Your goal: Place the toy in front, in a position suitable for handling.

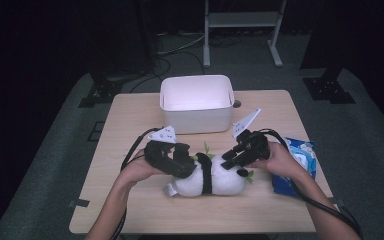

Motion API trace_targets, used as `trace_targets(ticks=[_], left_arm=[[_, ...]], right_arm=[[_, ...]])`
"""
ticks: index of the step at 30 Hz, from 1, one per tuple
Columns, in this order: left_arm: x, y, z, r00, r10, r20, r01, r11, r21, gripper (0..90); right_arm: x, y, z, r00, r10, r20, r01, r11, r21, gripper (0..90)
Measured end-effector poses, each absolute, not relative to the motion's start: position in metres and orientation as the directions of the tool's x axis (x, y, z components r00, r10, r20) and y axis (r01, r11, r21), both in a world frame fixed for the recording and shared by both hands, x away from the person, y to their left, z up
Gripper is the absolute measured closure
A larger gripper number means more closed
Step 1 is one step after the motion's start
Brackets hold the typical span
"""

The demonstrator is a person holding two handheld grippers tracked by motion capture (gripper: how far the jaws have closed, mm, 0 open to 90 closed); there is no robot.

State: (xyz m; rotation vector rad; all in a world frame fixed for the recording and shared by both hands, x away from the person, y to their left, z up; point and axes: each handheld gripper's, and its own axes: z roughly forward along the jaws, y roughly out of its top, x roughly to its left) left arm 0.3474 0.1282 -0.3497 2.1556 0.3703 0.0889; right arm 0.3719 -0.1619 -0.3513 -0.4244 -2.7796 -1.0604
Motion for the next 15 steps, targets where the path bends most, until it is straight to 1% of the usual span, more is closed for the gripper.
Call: trace_targets(ticks=[3, 5, 10, 15], left_arm=[[0.349, 0.13, -0.349, 0.947, 0.316, -0.057, 0.233, -0.554, 0.799, 23.6], [0.35, 0.13, -0.352, 0.945, 0.32, -0.063, 0.244, -0.567, 0.787, 23.6], [0.349, 0.127, -0.363, 0.95, 0.294, -0.102, 0.262, -0.579, 0.772, 23.7], [0.348, 0.128, -0.365, 0.955, 0.275, -0.108, 0.256, -0.585, 0.77, 23.7]], right_arm=[[0.363, -0.159, -0.352, -0.956, 0.177, 0.235, 0.287, 0.732, 0.618, 60.7], [0.358, -0.157, -0.351, -0.961, 0.163, 0.224, 0.269, 0.74, 0.617, 60.5], [0.357, -0.151, -0.347, -0.966, 0.157, 0.205, 0.253, 0.736, 0.627, 60.4], [0.36, -0.138, -0.35, -0.968, 0.145, 0.204, 0.243, 0.747, 0.619, 60.1]])
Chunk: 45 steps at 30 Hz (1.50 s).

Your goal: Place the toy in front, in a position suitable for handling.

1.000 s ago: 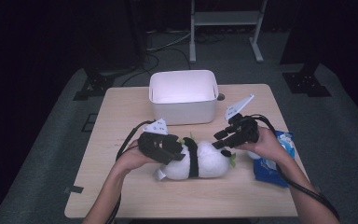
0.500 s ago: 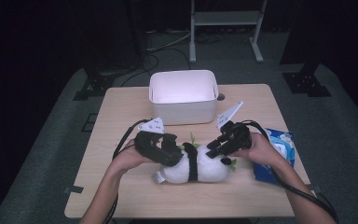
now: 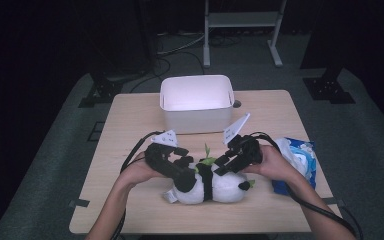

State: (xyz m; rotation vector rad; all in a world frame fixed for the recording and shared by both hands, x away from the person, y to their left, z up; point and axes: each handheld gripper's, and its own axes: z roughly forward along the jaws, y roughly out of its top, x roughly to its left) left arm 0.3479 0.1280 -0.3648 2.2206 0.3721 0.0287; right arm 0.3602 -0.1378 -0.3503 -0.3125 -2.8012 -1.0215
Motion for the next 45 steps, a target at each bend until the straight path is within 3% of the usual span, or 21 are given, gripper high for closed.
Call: trace_targets(ticks=[10, 20, 45], left_arm=[[0.341, 0.129, -0.367, 0.966, 0.23, -0.118, 0.236, -0.594, 0.769, 23.7], [0.336, 0.127, -0.365, 0.975, 0.183, -0.128, 0.214, -0.603, 0.769, 23.6], [0.337, 0.129, -0.358, 0.976, 0.177, -0.131, 0.211, -0.591, 0.778, 23.5]], right_arm=[[0.379, -0.131, -0.359, -0.959, 0.202, 0.199, 0.282, 0.758, 0.588, 60.1], [0.382, -0.122, -0.363, -0.961, 0.196, 0.194, 0.274, 0.771, 0.575, 59.5], [0.389, -0.11, -0.372, -0.965, 0.195, 0.177, 0.261, 0.798, 0.544, 56.9]])
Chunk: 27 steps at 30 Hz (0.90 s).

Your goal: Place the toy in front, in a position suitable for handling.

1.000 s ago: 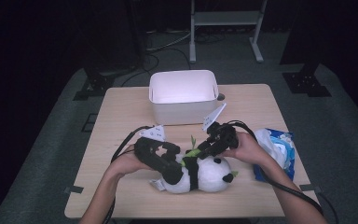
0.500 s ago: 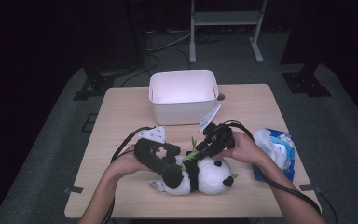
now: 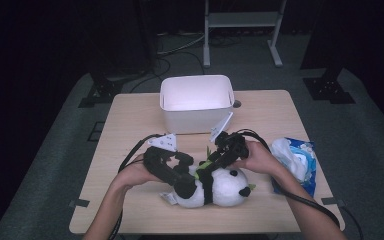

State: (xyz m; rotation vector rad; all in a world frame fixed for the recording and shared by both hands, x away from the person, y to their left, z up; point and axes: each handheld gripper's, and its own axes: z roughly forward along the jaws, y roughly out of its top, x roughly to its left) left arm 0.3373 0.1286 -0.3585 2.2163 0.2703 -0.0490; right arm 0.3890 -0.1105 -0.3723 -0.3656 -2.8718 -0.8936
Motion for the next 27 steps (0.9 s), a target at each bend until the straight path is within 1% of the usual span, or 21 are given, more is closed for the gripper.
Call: trace_targets(ticks=[6, 12, 14, 19, 21, 22, 23, 25, 27], left_arm=[[0.337, 0.129, -0.357, 0.976, 0.175, -0.128, 0.208, -0.592, 0.779, 23.5], [0.338, 0.129, -0.357, 0.976, 0.177, -0.127, 0.208, -0.591, 0.779, 23.5], [0.338, 0.129, -0.357, 0.976, 0.178, -0.127, 0.209, -0.59, 0.78, 23.5], [0.338, 0.129, -0.357, 0.974, 0.183, -0.134, 0.217, -0.587, 0.78, 23.5], [0.34, 0.13, -0.357, 0.974, 0.187, -0.132, 0.218, -0.589, 0.778, 23.5], [0.34, 0.13, -0.357, 0.973, 0.188, -0.131, 0.218, -0.587, 0.78, 23.6], [0.34, 0.13, -0.358, 0.973, 0.189, -0.132, 0.22, -0.585, 0.78, 23.6], [0.341, 0.13, -0.358, 0.972, 0.19, -0.136, 0.223, -0.585, 0.78, 23.6], [0.341, 0.129, -0.359, 0.972, 0.189, -0.137, 0.224, -0.59, 0.776, 23.6]], right_arm=[[0.393, -0.108, -0.375, -0.963, 0.195, 0.184, 0.264, 0.805, 0.531, 55.7], [0.392, -0.107, -0.377, -0.964, 0.177, 0.199, 0.258, 0.808, 0.53, 59.4], [0.389, -0.107, -0.377, -0.971, 0.157, 0.181, 0.232, 0.809, 0.54, 65.7], [0.383, -0.108, -0.376, -0.982, 0.133, 0.136, 0.187, 0.808, 0.558, 72.7], [0.382, -0.109, -0.375, -0.982, 0.135, 0.132, 0.186, 0.809, 0.558, 75.3], [0.383, -0.111, -0.374, -0.982, 0.133, 0.133, 0.185, 0.804, 0.565, 84.9], [0.384, -0.114, -0.372, -0.98, 0.138, 0.141, 0.195, 0.785, 0.588, 89.9], [0.388, -0.119, -0.366, -0.974, 0.151, 0.167, 0.222, 0.755, 0.617, 89.8], [0.39, -0.121, -0.366, -0.97, 0.157, 0.185, 0.238, 0.768, 0.595, 89.8]])
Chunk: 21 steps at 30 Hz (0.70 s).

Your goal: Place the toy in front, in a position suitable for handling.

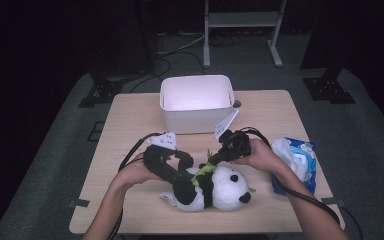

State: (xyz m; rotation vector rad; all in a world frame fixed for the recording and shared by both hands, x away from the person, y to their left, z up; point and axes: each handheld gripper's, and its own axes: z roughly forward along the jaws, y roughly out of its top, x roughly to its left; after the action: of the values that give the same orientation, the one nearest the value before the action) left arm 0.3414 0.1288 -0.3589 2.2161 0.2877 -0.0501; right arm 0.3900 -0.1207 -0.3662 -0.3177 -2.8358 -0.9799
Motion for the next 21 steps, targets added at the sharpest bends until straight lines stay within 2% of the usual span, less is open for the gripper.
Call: trace_targets(ticks=[4, 6, 9, 15, 21], left_arm=[[0.341, 0.127, -0.361, 0.973, 0.186, -0.14, 0.225, -0.592, 0.774, 23.6], [0.341, 0.127, -0.361, 0.973, 0.183, -0.141, 0.224, -0.592, 0.774, 23.6], [0.341, 0.125, -0.363, 0.974, 0.178, -0.142, 0.222, -0.602, 0.767, 23.6], [0.339, 0.122, -0.371, 0.974, 0.174, -0.143, 0.221, -0.619, 0.754, 23.6], [0.338, 0.124, -0.366, 0.975, 0.176, -0.135, 0.216, -0.613, 0.76, 23.6]], right_arm=[[0.392, -0.122, -0.37, -0.963, 0.168, 0.209, 0.26, 0.776, 0.575, 88.5], [0.394, -0.122, -0.372, -0.958, 0.162, 0.237, 0.273, 0.771, 0.575, 79.3], [0.392, -0.121, -0.374, -0.954, 0.131, 0.269, 0.267, 0.776, 0.572, 74.6], [0.381, -0.115, -0.379, -0.959, 0.089, 0.27, 0.232, 0.794, 0.562, 74.6], [0.38, -0.123, -0.374, -0.955, 0.099, 0.28, 0.25, 0.775, 0.58, 72.6]])
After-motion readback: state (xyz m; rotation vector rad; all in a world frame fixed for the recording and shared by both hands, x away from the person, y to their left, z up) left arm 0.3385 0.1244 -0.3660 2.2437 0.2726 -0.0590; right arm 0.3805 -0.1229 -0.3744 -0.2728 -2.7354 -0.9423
